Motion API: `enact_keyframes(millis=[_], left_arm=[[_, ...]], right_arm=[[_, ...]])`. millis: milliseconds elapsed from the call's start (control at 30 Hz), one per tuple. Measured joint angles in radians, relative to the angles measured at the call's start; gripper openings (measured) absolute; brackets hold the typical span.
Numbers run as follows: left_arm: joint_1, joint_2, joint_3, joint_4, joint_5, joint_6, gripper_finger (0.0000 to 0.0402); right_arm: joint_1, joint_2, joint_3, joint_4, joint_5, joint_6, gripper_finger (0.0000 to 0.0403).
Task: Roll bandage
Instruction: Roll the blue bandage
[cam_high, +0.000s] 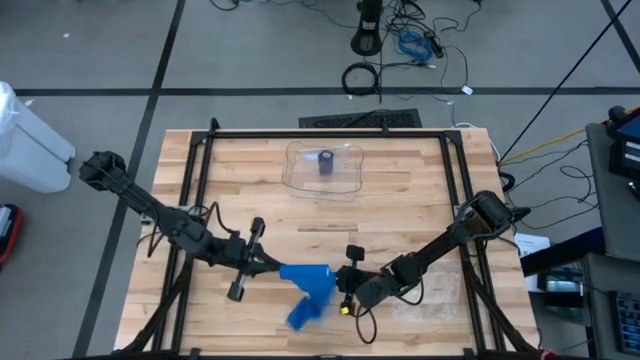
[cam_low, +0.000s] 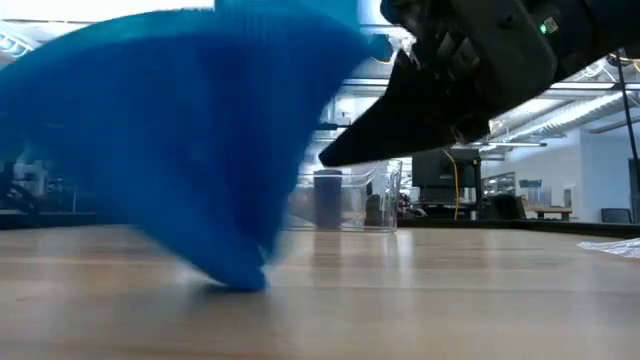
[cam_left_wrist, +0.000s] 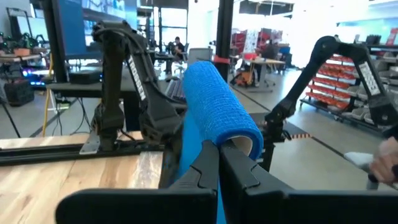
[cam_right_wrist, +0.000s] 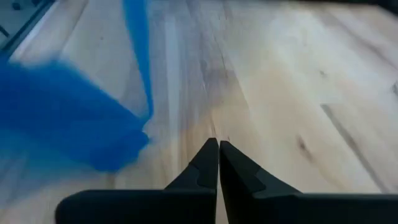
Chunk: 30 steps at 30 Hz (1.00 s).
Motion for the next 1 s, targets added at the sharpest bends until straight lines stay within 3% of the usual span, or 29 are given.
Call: enact_keyframes(millis=[167,367,467,567,767,900,1000], left_arm=[[-0.008,0.001,0.000,-0.032,-0.001,0.000,0.0000],[-0.015,0.000,0.000,-0.033,-0.003,0.000,0.0000],[-0.014,0.000,0.000,-0.035,-0.019,0.001,0.0000],[-0.010,0.000,0.000,-0.055,-0.034,0.002,0.0000],[-0.006,0.000,0.000,-0.071,-0.037,0.040,0.0000],[-0.006,0.001,0.000,-0.106,-0.037,0.103,0.0000],[-0.005,0.001,0.000,-0.105,-0.045,0.104,0.0000]], right_arm=[[0.045,-0.067,-0.001,0.043,0.051,-0.104,0.0002],[0.116,-0.175,-0.001,0.015,0.203,-0.187,0.0020],[0.139,-0.205,-0.001,0.014,0.203,-0.127,0.0032],[0.143,-0.207,-0.001,0.035,0.133,-0.046,0.0049],[0.148,-0.207,-0.001,0.017,0.103,-0.011,0.0111],[0.146,-0.206,-0.001,-0.039,0.065,0.138,0.0173],[0.134,-0.192,0.000,-0.047,0.045,0.142,0.0222]])
